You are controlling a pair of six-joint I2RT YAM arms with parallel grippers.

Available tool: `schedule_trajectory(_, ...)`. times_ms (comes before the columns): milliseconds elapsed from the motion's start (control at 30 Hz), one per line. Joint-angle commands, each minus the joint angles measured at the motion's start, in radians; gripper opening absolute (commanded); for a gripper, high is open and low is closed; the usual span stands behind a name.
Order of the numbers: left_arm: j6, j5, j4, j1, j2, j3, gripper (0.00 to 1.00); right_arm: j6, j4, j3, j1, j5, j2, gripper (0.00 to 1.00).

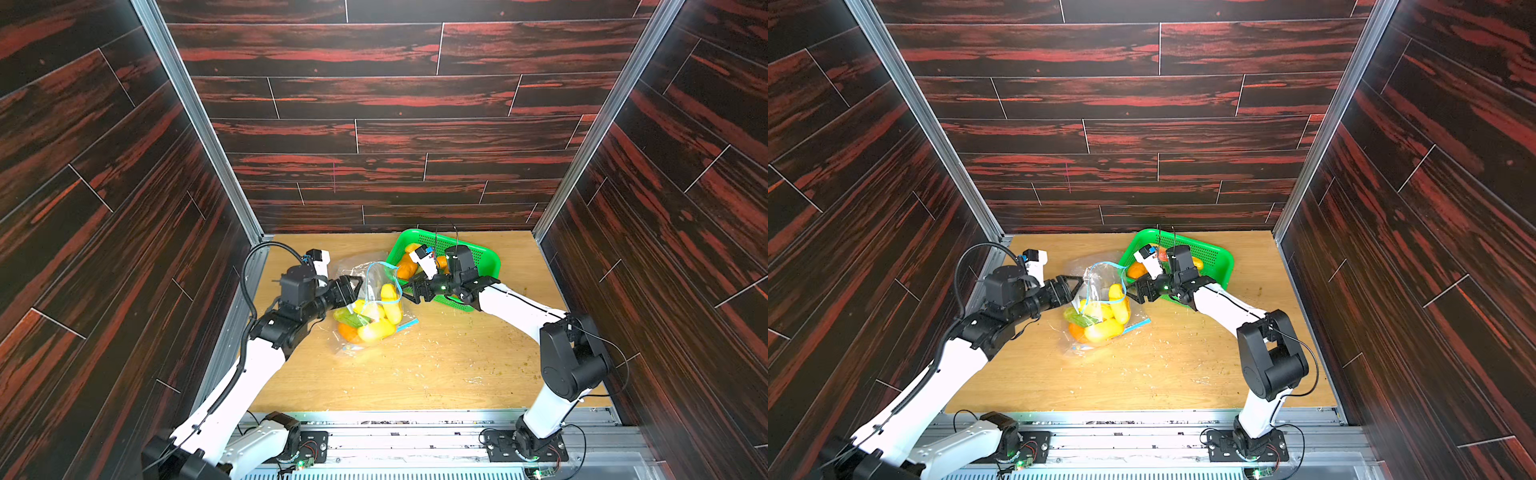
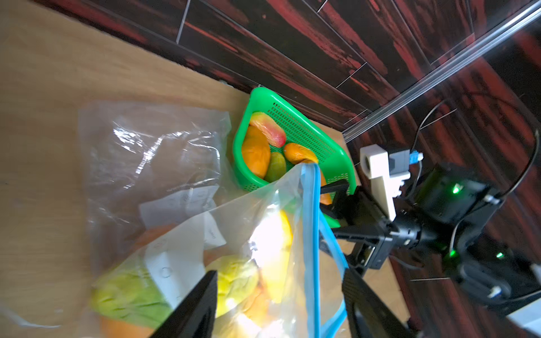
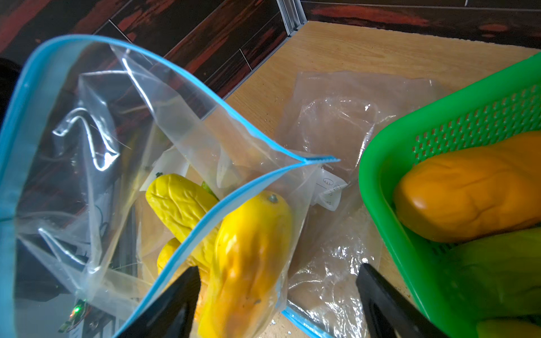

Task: Place the mango in a zip-top bag and seal the zipper
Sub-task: Adjust the zipper food storage bag at the center of the board.

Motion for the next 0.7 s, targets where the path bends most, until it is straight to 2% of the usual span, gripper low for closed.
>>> schedule_trajectory(0,0.14,-0.145,-0.112,-0.069,-0.045,-0.014,0.71,0.011,-0.002,0.034,0.006,-0.012,0.014,0.86)
schedule_trajectory(100,0.192,-0.173,-0.114,-0.124,-0.071,-0.034,0.75,0.019,0.001,0.035,0.006,-0.012,0.015,0.86)
schedule_trajectory(200,0.259,-0.163,-0.033,-0.174,-0.122,-0.106,0.82,0.025,0.004,0.037,0.006,-0.006,0.015,0.86)
schedule_trajectory(367,0.317,-0.125,0.109,-0.193,-0.208,-0.231,0.85,0.031,0.002,0.034,0.007,0.001,0.015,0.86)
schedule_trajectory(467,0.36,-0.079,0.148,-0.2,-0.212,-0.267,0.87,0.033,0.001,0.034,0.006,0.008,0.015,0.86)
schedule_trajectory(600,0.411,-0.181,0.142,-0.229,-0.123,-0.268,0.83,0.035,0.001,0.034,0.006,0.009,0.007,0.86)
schedule_trajectory(667,0.413,-0.214,0.187,-0.231,-0.092,-0.282,0.75,0.035,0.0,0.029,0.006,0.014,0.0,0.86)
